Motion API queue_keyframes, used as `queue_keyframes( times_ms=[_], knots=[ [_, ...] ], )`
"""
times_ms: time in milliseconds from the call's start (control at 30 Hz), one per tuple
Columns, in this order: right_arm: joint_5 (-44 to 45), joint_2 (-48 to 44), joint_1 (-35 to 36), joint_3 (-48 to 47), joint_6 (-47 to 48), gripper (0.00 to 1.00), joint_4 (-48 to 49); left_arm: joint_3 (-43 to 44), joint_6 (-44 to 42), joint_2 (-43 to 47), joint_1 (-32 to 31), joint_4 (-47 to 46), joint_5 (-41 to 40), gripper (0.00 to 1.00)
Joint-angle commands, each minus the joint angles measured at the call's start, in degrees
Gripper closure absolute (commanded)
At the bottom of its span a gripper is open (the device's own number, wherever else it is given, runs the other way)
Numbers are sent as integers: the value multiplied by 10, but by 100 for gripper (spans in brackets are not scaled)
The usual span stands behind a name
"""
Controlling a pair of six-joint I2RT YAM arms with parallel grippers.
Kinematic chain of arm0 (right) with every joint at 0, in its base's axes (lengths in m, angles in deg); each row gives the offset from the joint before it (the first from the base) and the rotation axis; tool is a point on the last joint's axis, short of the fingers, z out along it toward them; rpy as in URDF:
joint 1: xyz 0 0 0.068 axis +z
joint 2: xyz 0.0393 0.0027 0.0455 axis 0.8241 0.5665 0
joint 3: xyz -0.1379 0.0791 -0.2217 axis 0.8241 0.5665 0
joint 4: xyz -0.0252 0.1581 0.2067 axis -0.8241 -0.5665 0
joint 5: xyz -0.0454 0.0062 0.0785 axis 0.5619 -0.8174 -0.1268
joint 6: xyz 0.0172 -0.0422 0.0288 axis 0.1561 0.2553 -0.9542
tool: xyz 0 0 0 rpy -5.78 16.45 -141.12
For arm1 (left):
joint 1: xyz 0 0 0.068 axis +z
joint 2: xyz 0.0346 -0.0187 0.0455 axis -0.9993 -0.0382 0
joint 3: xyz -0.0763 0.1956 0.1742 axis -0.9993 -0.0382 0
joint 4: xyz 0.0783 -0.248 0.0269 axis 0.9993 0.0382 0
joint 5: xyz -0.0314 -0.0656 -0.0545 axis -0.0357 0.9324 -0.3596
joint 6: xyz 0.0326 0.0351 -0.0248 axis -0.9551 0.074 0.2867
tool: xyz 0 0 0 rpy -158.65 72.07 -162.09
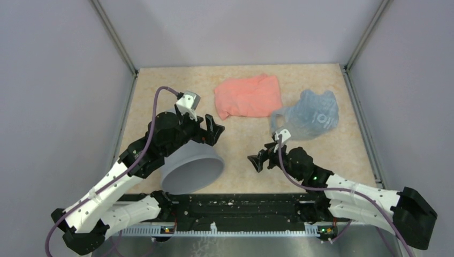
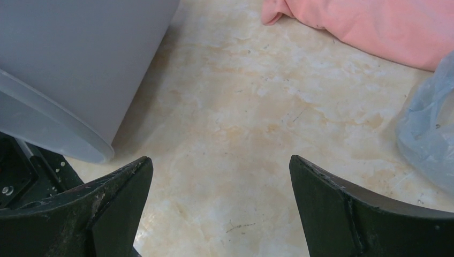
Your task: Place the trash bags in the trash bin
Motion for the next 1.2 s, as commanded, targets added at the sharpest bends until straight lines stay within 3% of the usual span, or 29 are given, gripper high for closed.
queue_keyframes(
  times_ms=[0, 233, 667, 1167],
  knots=[
    [6, 24, 20, 19, 25, 1, 103, 24, -5, 8, -2, -8, 6, 1],
    [-2, 95, 52, 43, 37, 1, 232, 31, -6, 3, -2, -8, 10, 1],
    [30, 264, 158, -29, 57, 1, 364, 51, -6, 4, -2, 6, 0, 2],
    [154, 462, 183, -126, 39, 1, 551, 62, -7, 3, -2, 11, -3, 1]
  ],
)
